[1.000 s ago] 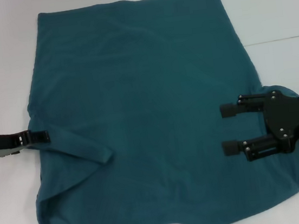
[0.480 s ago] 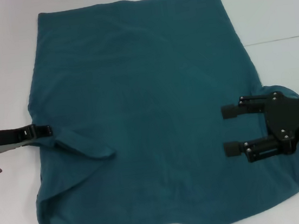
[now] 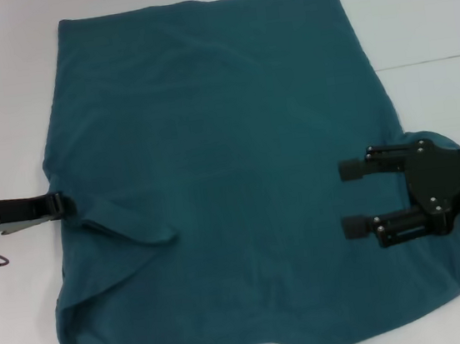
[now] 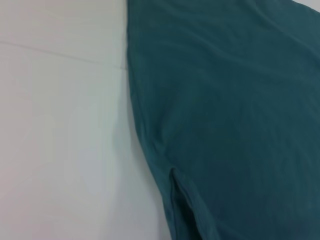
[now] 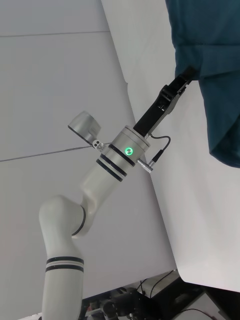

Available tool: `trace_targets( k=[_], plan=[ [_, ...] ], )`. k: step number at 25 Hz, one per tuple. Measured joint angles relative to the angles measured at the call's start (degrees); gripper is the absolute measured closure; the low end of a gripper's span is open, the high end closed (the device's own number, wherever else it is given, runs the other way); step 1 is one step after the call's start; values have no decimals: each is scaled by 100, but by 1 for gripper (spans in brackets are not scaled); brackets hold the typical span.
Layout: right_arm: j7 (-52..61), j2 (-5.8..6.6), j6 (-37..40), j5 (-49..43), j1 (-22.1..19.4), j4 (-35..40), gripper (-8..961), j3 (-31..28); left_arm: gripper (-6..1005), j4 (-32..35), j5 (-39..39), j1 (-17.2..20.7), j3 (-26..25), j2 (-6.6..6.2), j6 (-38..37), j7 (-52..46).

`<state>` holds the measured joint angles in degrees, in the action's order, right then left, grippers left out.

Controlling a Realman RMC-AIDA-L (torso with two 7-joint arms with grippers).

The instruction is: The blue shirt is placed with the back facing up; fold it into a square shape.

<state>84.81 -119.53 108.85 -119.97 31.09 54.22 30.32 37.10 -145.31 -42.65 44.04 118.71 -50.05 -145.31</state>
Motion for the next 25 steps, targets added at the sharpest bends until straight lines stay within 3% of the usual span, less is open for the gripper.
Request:
trace_targets(
  k=[9,14,20,25],
  plan=[
    [23,0,-9,0,7,1,38,-3,856,81,4,-134,8,1,-101,3],
    [25,0,-17,0,-10,0,38,-9,1000,221,31,-209,8,71,-137,3],
    [18,0,-28,0,5,-57,38,-3,966,232,43,-347,7,128,-293,3],
    [6,0,-39,0,6,-69,38,-1,755,252,50,-421,-14,208,-275,5]
  ],
)
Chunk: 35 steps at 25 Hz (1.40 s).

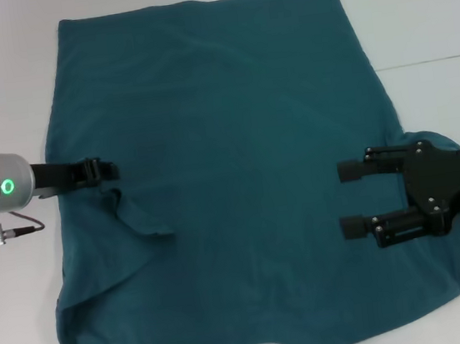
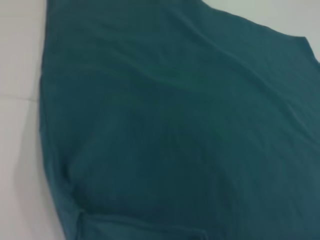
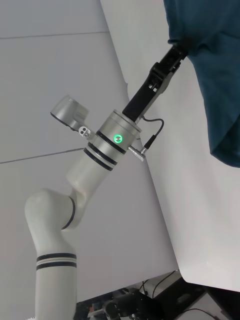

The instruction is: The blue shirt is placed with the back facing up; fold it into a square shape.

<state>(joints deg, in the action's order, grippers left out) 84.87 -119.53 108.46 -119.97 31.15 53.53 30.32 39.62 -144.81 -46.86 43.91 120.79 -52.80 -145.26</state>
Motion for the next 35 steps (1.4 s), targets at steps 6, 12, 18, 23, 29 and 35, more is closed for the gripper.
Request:
trace_targets(
  k=[6,12,18,23,29,35],
  plan=[
    [-3,0,1,0,-27,0,38,0,583,16,303,-34,-10,17,119,0],
    [-6,0,-1,1,-28,-5,38,-17,364,-46,436,-34,25,40,435,1],
    [-6,0,0,5,0,-9,38,-33,265,-185,433,-34,38,71,602,127],
    [23,0,0,60,18,24,38,-43,262,-39,427,75,25,11,272,445],
    [94,45,0,76,32,94,39,-54,261,980,448,650,-7,-45,-788,855],
    [371,59,-17,80,95,468,39,-58,267,2228,454,1356,-11,-87,-2058,759]
  ],
)
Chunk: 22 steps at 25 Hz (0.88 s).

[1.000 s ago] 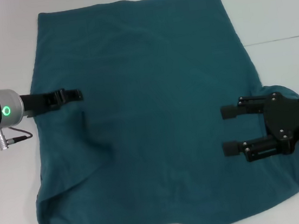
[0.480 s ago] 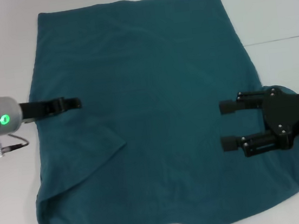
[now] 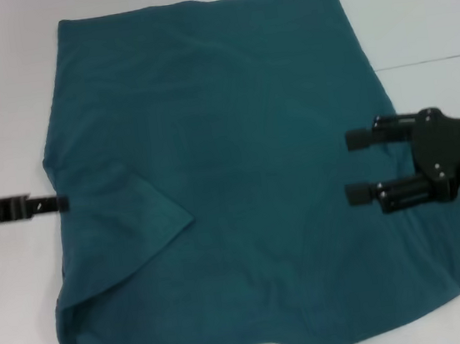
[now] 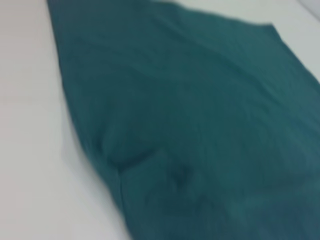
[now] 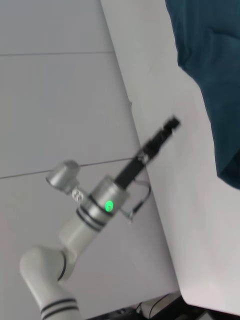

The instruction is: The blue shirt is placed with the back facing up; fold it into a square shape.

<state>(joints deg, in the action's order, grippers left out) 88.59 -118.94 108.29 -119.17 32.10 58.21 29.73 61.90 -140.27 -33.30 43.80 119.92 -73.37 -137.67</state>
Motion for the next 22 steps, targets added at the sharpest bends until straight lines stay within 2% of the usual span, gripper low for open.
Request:
trace_targets(
  k=[3,5,6,15,22],
  plan=[
    [221,-4,-4,6,52,249,39,35,271,332,-143,223,15,-36,-524,-208],
    [375,3,-7,10,109,346,39,45,271,481,-317,378,28,8,-648,-288],
    [466,9,-7,10,160,402,39,46,271,557,-482,470,39,69,-658,-333],
    [592,20,-51,0,327,502,39,58,272,697,-1173,465,80,283,-816,-505],
    [561,20,-127,-8,304,505,39,59,272,962,-1339,421,130,372,-1217,-637]
  ],
)
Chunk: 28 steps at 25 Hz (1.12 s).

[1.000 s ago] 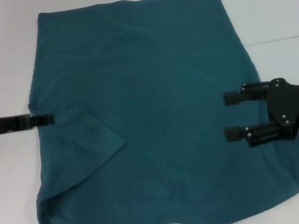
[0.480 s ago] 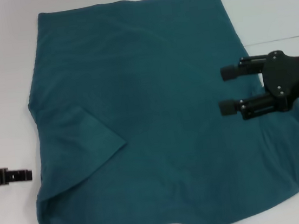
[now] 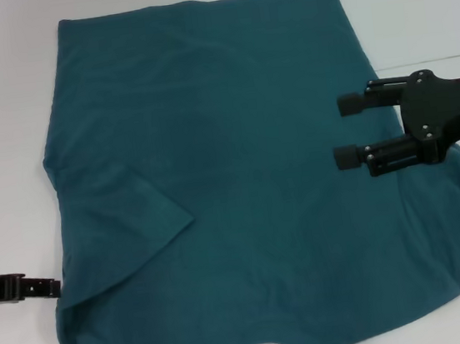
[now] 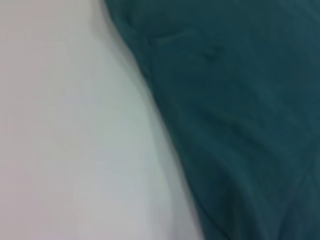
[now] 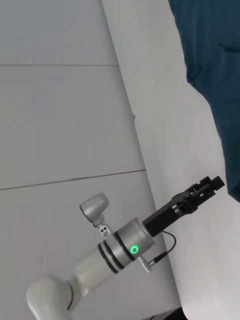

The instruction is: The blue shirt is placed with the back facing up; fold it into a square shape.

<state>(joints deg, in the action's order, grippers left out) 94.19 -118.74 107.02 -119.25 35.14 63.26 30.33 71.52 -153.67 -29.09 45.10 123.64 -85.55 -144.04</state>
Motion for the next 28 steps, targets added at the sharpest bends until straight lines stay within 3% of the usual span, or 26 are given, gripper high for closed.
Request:
trace_targets(
  k=[10,14,22,28],
  plan=[
    [-40,-23,-8,0,-24,-20,39,0,271,-49,-2,-88,331,32,-146,-168],
    [-42,-25,-9,-1,-27,-24,39,0,271,212,52,-69,343,39,-152,-192],
    [-41,-42,-43,-11,-46,-25,39,0,297,841,1235,459,509,68,-234,377],
    [-27,-53,-55,4,-32,-16,39,0,587,419,1645,502,929,65,-351,930]
  ],
)
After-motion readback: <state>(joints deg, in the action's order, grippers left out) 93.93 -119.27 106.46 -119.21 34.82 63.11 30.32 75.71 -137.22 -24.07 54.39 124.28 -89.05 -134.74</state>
